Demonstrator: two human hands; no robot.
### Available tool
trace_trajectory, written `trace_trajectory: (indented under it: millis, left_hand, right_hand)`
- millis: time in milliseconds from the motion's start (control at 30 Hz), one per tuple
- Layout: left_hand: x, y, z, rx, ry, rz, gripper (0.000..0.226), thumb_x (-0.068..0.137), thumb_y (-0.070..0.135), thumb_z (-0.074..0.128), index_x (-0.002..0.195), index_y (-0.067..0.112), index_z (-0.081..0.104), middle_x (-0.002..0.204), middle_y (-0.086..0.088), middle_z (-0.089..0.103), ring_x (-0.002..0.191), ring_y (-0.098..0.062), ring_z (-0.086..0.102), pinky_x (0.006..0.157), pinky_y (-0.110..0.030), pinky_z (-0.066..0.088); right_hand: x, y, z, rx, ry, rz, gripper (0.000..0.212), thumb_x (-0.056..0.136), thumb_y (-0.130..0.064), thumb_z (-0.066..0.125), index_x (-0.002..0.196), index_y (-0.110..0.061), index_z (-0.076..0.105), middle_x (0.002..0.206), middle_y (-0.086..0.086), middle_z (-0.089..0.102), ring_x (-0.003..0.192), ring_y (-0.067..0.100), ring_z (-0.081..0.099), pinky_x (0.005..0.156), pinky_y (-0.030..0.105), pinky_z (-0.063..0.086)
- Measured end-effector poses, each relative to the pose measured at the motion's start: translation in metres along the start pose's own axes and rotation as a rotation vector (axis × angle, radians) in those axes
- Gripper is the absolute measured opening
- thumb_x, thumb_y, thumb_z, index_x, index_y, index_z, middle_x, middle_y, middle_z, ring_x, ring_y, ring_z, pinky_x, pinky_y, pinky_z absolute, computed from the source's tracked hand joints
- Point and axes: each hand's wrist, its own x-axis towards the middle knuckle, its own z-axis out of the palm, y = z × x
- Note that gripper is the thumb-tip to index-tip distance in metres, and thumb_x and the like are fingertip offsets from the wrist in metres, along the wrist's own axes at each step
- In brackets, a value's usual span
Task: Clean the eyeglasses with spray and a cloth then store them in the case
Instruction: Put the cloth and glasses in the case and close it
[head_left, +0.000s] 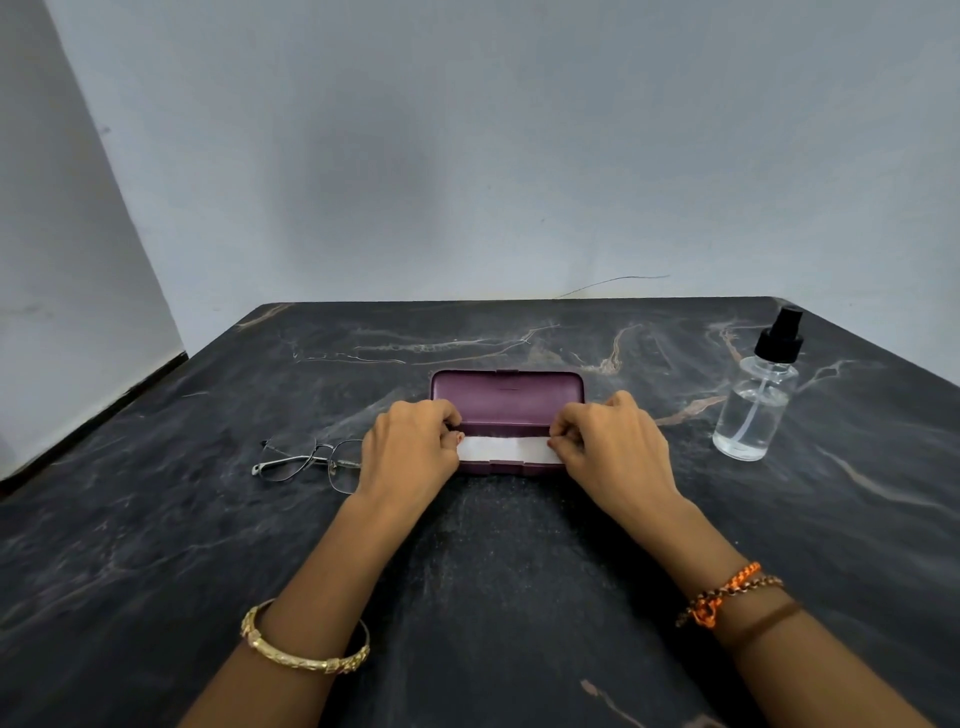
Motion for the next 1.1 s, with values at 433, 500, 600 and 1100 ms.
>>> trace_trajectory:
  millis: [433,500,600,1100]
  left_hand:
    - [0.0018,-0.0031,0.003,0.006,-0.004,-0.016,0.028,0.082,0.007,0.049,0.103,0.017,0.065,0.094,-0.004,0.07,0.09,-0.024,0.061,0.066,-0.032,0.043]
    - [0.0013,-0.0028,0.0028,0.034,0.009,-0.005,0.028,0.082,0.009,0.049,0.104,0.018,0.064,0.095,-0.005,0.07,0.091,-0.026,0.061,0.066,-0.032,0.042]
    - [0.0006,-0.0035,0.0019,0.066,0.025,0.013,0.028,0.082,0.012,0.048,0.104,0.019,0.064,0.096,-0.007,0.07,0.091,-0.029,0.061,0.067,-0.034,0.044]
    - [0.0002,-0.0034,0.0005,-0.021,0.074,0.094,0.017,0.086,0.016,0.053,0.093,0.018,0.068,0.085,-0.005,0.066,0.087,-0.021,0.056,0.062,-0.03,0.038]
  right_hand:
    - [0.001,0.0004,-0.0003,0.031,-0.027,-0.002,0.021,0.088,-0.03,0.053,0.096,-0.017,0.068,0.088,0.003,0.071,0.101,0.024,0.048,0.066,0.028,0.037]
    - [0.0012,0.0002,-0.0003,0.033,-0.032,-0.003,0.022,0.089,-0.029,0.052,0.097,-0.017,0.068,0.089,0.003,0.072,0.1,0.025,0.048,0.066,0.028,0.038]
    - [0.0008,0.0002,0.0004,0.039,-0.032,-0.004,0.022,0.09,-0.026,0.05,0.097,-0.016,0.068,0.089,0.004,0.071,0.097,0.025,0.048,0.064,0.028,0.037]
    - [-0.0008,0.0011,-0.0016,0.144,0.02,-0.018,0.031,0.09,-0.032,0.05,0.077,-0.009,0.067,0.056,-0.008,0.043,0.077,0.021,0.039,0.065,0.031,0.033]
